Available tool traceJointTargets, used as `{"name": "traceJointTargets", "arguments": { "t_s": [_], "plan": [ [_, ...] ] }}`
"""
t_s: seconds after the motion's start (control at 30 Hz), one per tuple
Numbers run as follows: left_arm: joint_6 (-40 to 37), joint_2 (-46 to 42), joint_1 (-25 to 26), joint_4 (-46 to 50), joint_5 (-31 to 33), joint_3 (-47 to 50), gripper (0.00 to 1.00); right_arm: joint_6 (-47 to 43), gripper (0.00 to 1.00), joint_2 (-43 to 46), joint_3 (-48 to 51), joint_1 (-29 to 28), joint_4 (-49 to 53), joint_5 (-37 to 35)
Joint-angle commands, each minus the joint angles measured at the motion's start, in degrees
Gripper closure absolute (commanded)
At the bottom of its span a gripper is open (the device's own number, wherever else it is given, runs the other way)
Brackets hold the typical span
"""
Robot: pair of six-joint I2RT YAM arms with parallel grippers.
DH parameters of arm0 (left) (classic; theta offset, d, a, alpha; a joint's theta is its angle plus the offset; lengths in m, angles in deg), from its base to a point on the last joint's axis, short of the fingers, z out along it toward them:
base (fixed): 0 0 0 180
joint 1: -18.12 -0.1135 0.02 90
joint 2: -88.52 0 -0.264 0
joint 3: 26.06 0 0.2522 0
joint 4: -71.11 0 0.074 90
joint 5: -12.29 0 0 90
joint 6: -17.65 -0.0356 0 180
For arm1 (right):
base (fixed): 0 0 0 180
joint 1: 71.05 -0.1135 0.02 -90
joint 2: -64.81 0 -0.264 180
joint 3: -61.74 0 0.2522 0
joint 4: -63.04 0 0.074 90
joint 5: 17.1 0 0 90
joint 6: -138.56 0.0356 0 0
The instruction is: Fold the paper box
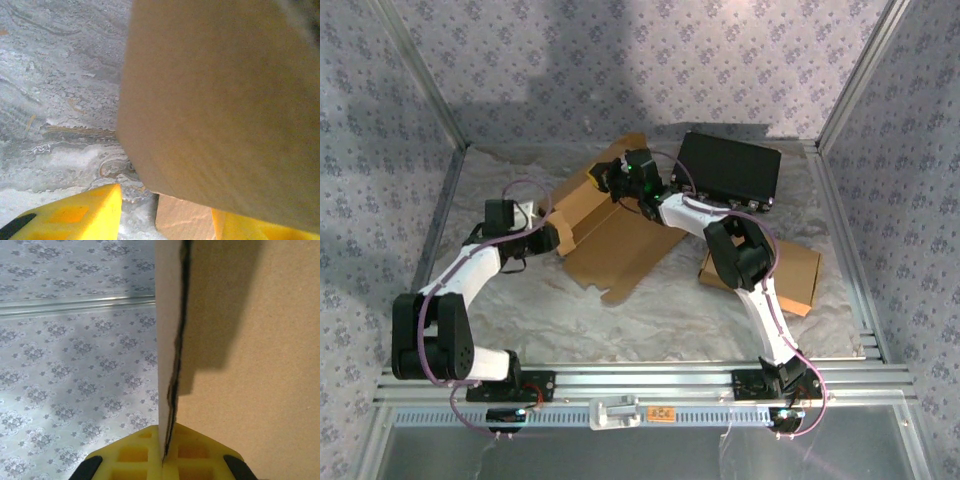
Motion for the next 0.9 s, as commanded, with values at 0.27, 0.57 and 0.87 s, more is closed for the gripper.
{"name": "traceJointTargets", "arguments": {
  "t_s": [0.27, 0.57, 0.87],
  "plan": [
    [2.64, -1.35, 3.02, -3.89, 10.91, 1.29, 0.51, 4.37, 1.00, 2.61, 11.89, -3.26, -8.13, -7.45],
    [4.36, -0.56, 6.15, -5.02, 17.61, 1.36, 0.54, 5.81, 1.00, 4.17, 13.08, -4.53, -8.07, -9.12],
    [9.30, 0.73, 8.91, -7.22, 26.25, 2.10, 0.59, 7.32, 1.00, 5.86, 13.77, -5.78, -6.89, -11.65]
  ]
}}
